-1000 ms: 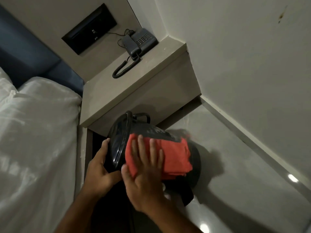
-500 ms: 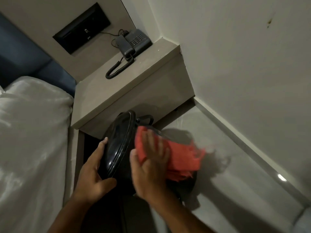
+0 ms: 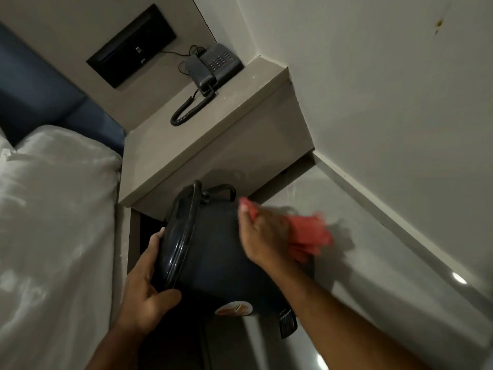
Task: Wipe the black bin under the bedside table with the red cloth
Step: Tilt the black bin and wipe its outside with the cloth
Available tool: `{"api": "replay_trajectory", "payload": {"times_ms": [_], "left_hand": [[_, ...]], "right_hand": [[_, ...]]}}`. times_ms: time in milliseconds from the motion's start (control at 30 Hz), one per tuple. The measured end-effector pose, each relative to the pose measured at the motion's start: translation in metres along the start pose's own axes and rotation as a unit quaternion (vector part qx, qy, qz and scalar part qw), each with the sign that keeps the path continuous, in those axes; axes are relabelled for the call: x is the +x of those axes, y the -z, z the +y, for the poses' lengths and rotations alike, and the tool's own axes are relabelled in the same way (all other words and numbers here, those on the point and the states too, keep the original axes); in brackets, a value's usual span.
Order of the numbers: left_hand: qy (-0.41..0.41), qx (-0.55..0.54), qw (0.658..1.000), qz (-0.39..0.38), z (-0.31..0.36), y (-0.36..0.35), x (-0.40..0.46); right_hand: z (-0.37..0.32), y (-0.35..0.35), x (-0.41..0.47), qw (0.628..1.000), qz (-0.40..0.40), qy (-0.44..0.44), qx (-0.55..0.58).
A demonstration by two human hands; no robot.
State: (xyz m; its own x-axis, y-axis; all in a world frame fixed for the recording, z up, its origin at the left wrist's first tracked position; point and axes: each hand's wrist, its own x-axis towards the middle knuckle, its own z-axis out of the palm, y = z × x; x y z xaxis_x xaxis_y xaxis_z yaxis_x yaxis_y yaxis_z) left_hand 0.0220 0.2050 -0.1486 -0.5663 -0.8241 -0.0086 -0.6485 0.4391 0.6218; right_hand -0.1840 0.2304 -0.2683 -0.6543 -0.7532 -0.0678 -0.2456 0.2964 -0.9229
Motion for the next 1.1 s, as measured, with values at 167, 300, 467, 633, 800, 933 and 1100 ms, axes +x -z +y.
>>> {"api": "replay_trajectory", "payload": {"times_ms": [167, 300, 467, 633, 800, 933, 1100], "left_hand": [[-0.037, 0.029, 0.999, 0.004, 0.009, -0.008, 0.003], [-0.005, 0.002, 1.000, 0.000, 0.006, -0.007, 0.004], [0.011, 0.005, 1.000, 0.006, 0.011, -0.009, 0.001], [-0.005, 0.038, 0.999, 0.014, 0.016, -0.015, 0.009], [0.000, 0.021, 1.000, 0.023, 0.009, -0.015, 0.008], [0.001, -0.005, 1.000, 0.015, 0.005, -0.011, 0.003], [0.003, -0.003, 1.000, 0.022, 0.010, -0.012, 0.001]], "right_hand": [[-0.014, -0.020, -0.033, 0.979, 0.052, 0.195, 0.041], [0.099, -0.013, -0.068, 0.981, 0.030, 0.185, -0.044], [0.098, 0.016, -0.019, 0.989, 0.000, -0.138, 0.057], [-0.023, -0.018, -0.040, 0.992, 0.082, 0.087, 0.037], [0.051, -0.038, -0.138, 0.947, 0.072, 0.298, -0.093], [0.104, -0.034, -0.145, 0.973, 0.081, 0.168, -0.139], [0.055, -0.007, -0.030, 0.988, 0.060, -0.142, -0.031]]}}
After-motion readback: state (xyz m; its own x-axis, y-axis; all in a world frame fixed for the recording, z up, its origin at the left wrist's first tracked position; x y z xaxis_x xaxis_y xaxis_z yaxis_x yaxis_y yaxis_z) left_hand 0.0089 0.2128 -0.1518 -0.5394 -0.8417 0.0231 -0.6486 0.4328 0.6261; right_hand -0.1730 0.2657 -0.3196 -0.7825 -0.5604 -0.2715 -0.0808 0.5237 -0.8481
